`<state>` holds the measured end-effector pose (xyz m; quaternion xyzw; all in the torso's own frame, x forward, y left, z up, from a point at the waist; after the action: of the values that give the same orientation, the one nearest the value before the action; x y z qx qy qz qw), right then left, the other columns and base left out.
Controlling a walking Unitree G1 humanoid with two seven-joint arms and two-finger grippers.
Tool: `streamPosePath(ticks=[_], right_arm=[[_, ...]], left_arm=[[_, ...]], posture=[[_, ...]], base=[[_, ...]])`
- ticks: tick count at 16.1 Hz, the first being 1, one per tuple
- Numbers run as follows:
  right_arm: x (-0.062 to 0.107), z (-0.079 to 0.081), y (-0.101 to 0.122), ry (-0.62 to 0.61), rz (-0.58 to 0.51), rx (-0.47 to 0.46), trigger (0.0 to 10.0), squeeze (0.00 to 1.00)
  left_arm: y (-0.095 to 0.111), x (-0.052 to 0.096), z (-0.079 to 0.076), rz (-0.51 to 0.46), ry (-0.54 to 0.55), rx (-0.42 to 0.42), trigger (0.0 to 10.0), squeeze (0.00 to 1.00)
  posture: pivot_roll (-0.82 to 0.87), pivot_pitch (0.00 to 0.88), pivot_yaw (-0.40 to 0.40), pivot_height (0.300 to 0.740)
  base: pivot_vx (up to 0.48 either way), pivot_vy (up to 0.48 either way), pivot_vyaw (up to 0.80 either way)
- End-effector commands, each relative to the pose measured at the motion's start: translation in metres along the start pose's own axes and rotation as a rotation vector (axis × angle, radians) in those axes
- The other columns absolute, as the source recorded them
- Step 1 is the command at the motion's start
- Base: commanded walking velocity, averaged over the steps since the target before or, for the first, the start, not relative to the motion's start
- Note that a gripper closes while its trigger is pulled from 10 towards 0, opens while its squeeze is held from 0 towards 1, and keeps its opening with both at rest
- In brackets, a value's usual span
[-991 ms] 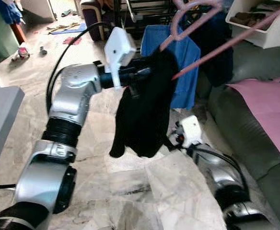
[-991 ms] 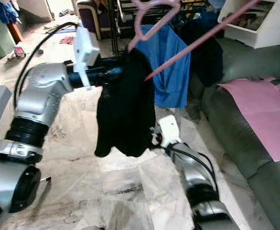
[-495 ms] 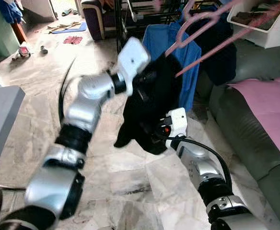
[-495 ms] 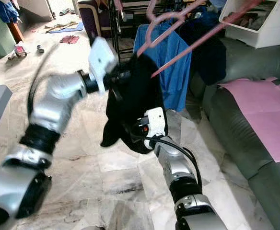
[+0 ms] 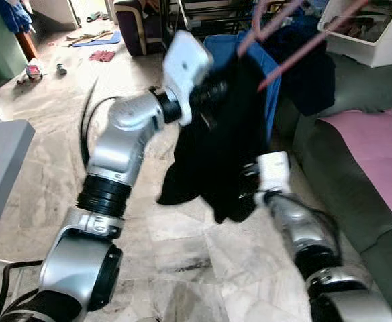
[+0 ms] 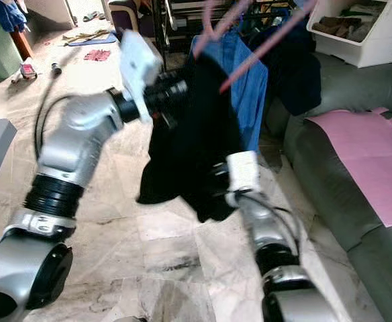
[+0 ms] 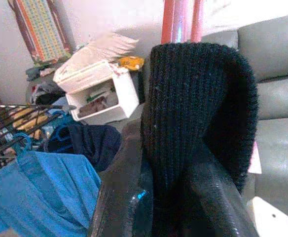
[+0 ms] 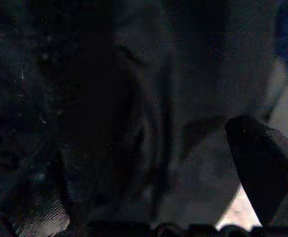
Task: Hang hanger
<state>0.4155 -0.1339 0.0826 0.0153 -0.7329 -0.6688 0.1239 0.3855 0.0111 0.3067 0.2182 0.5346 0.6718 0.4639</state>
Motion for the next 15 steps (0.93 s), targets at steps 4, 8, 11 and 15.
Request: streamPosePath(ticks=[4, 8, 11, 15], right_arm=[[0.000, -0.008, -0.006, -0.043, 0.026, 0.066, 10.0, 0.00], [0.010, -0.031, -0.032, -0.129, 0.117, 0.070, 10.0, 0.00], [0.032, -0.068, -0.061, -0.235, 0.198, 0.007, 0.0, 0.00], [0.061, -0.126, -0.066, -0.369, 0.206, 0.012, 0.0, 0.00]], left_arm=[[0.034, 0.010, 0.012, -0.101, 0.021, 0.019, 1.4, 0.00], [0.040, 0.018, 0.031, -0.095, 0.074, 0.018, 0.2, 0.00], [0.037, 0.033, 0.056, -0.067, 0.177, 0.021, 0.0, 0.00], [0.012, 0.055, 0.074, 0.025, 0.252, -0.016, 0.0, 0.00]], posture=[[0.01, 0.054, 0.006, 0.740], [0.01, 0.056, 0.008, 0.740], [0.01, 0.059, 0.005, 0.740], [0.00, 0.060, 0.008, 0.740]], base=[[0.000, 0.000, 0.00], [0.000, 0.000, 0.00], [0.000, 0.000, 0.00], [0.000, 0.000, 0.00]])
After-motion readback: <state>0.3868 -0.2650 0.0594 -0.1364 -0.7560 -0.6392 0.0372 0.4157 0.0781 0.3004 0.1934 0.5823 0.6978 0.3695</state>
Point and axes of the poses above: a point about 5 cm out from each wrist's last joint towards the gripper, its own x axis pointing back from the gripper into the wrist, its own y axis along the axis of the wrist's last joint, z = x × y, the point moved 6 cm from there along -x, pointing out of the wrist towards the gripper, and after that the axes turned 1 degree about x, right-handed, at the moved point
